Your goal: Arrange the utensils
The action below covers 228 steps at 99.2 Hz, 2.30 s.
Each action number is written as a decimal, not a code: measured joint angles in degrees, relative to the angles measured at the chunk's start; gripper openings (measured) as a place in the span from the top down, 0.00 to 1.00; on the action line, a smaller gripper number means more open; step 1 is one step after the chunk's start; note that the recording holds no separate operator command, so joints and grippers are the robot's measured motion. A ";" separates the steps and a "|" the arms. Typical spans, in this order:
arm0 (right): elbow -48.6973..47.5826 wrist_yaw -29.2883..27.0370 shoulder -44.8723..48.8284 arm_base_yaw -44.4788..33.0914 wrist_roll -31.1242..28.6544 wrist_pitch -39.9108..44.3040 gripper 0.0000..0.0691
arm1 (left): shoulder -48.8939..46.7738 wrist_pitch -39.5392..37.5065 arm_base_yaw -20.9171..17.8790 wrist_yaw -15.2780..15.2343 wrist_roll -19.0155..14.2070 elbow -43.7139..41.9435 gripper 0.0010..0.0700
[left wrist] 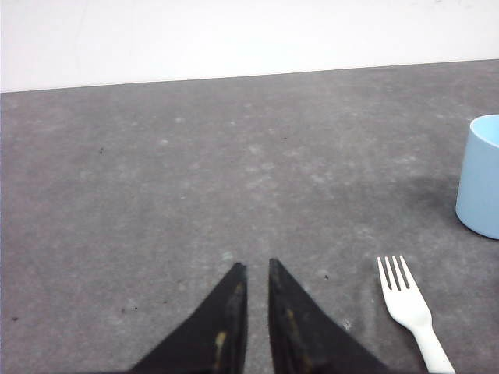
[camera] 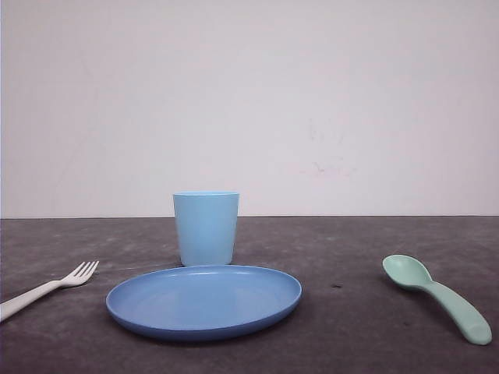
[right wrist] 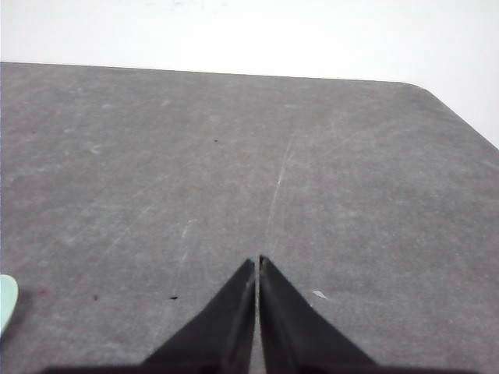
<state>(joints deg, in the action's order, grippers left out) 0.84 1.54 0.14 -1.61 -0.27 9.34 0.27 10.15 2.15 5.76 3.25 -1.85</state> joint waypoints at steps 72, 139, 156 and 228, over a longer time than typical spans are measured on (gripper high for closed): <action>1.09 6.60 0.33 0.00 -27.36 -4.28 0.99 | 0.61 1.73 0.00 0.57 -21.64 -0.94 0.98; 39.89 9.40 37.38 4.50 -10.67 18.27 0.94 | 43.52 19.19 1.03 3.82 -14.86 -39.26 0.97; 40.76 10.88 42.42 6.45 -10.19 20.39 0.44 | 49.88 21.35 3.56 6.21 -14.23 -39.74 0.69; 40.83 11.56 43.63 7.98 -10.14 20.39 0.36 | 76.63 17.05 21.38 -1.57 -14.64 -39.74 0.60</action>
<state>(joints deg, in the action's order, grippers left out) 41.67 13.10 43.77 6.37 -10.41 29.74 76.90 27.20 23.53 4.19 -11.40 -41.58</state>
